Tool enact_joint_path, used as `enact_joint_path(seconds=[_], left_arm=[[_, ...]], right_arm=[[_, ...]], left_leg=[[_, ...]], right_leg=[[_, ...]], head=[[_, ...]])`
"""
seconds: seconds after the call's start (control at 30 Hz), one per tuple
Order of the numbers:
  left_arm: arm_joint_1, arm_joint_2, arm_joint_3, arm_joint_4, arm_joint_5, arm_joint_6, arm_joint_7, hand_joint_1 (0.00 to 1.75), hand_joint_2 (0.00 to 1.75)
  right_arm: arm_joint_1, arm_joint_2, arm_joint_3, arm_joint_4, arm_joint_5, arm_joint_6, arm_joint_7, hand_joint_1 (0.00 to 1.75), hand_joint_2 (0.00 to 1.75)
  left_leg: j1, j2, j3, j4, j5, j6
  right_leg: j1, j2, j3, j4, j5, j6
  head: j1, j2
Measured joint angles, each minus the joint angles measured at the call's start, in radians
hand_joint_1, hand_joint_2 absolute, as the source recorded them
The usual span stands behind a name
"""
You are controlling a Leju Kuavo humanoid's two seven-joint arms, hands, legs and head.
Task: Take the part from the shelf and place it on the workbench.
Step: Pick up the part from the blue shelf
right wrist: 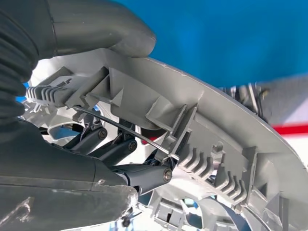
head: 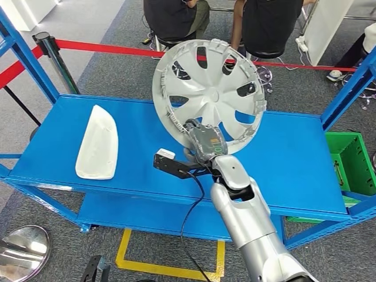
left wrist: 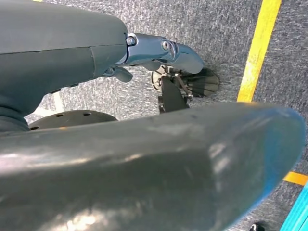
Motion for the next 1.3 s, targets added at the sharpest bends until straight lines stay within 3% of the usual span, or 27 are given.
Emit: enact_joint_path(seconds=[0.27, 0.47, 0.6, 0.7, 0.83, 1.03, 1.17, 1.23, 1.3], left_arm=[[0.001, -0.070, 0.019, -0.130, 0.062, 0.101, -0.057, 0.00, 0.00], [0.000, -0.098, 0.025, -0.196, 0.101, 0.112, -0.071, 0.00, 0.00], [0.000, -0.107, 0.029, -0.213, 0.164, 0.128, -0.092, 0.00, 1.75], [0.002, -0.110, 0.026, -0.224, 0.233, 0.137, -0.136, 0.00, 1.75], [0.010, -0.113, -0.006, -0.247, 0.316, 0.169, -0.200, 0.00, 0.00], [0.020, -0.109, -0.070, -0.271, 0.422, 0.154, -0.209, 0.00, 0.00], [0.022, -0.107, -0.099, -0.279, 0.431, 0.159, -0.202, 0.00, 1.75], [-0.002, -0.108, -0.140, -0.287, 0.451, 0.207, -0.127, 0.00, 1.75], [-0.060, -0.109, -0.245, -0.306, 0.502, 0.305, 0.030, 0.00, 1.75]], right_arm=[[0.119, -0.004, -0.046, -0.243, 0.044, -0.006, -0.003, 1.75, 1.75], [0.158, -0.004, -0.061, -0.352, 0.057, -0.002, -0.003, 1.75, 1.75], [0.185, -0.004, -0.068, -0.408, 0.074, -0.003, -0.008, 1.75, 1.75], [0.211, -0.008, -0.068, -0.469, 0.086, -0.005, -0.007, 1.75, 1.75], [0.250, -0.020, -0.069, -0.558, 0.110, -0.006, 0.006, 1.75, 1.75], [0.289, -0.034, -0.067, -0.641, 0.125, -0.003, 0.006, 1.75, 1.75], [0.301, -0.038, -0.065, -0.661, 0.127, -0.001, 0.000, 1.75, 1.75], [0.301, -0.038, -0.058, -0.661, 0.136, 0.000, -0.014, 1.75, 1.75], [0.294, -0.036, -0.035, -0.642, 0.145, -0.007, -0.017, 1.75, 1.75]], left_leg=[[0.000, 0.000, -0.001, 0.000, 0.000, 0.000], [0.000, 0.000, -0.001, 0.000, 0.000, 0.000], [0.000, 0.000, -0.001, 0.000, 0.000, 0.000], [0.000, 0.000, -0.001, 0.000, 0.000, 0.000], [0.000, 0.000, -0.002, 0.000, 0.000, 0.000], [0.000, 0.000, -0.002, 0.000, -0.001, -0.001], [0.000, 0.000, -0.002, 0.000, 0.000, -0.001], [0.000, 0.000, -0.003, 0.000, 0.001, 0.000], [0.000, -0.002, -0.006, 0.000, 0.005, 0.000]], right_leg=[[0.000, 0.000, -0.001, 0.000, 0.000, 0.000], [0.000, 0.000, -0.002, 0.000, 0.000, 0.000], [0.000, 0.000, -0.002, 0.000, 0.000, 0.000], [0.000, 0.000, -0.002, 0.000, 0.000, 0.000], [0.000, 0.000, -0.002, 0.000, 0.000, 0.000], [0.000, 0.000, -0.002, 0.000, 0.000, 0.000], [0.000, 0.000, -0.002, 0.000, 0.000, 0.000], [0.000, -0.001, -0.004, 0.000, 0.001, 0.000], [0.000, -0.003, -0.005, 0.000, 0.003, 0.001]], head=[[0.000, 0.000], [0.000, 0.000], [0.000, 0.000], [0.000, 0.000], [0.000, 0.000], [0.000, 0.000], [0.000, 0.000], [0.000, 0.000], [0.000, 0.000]])
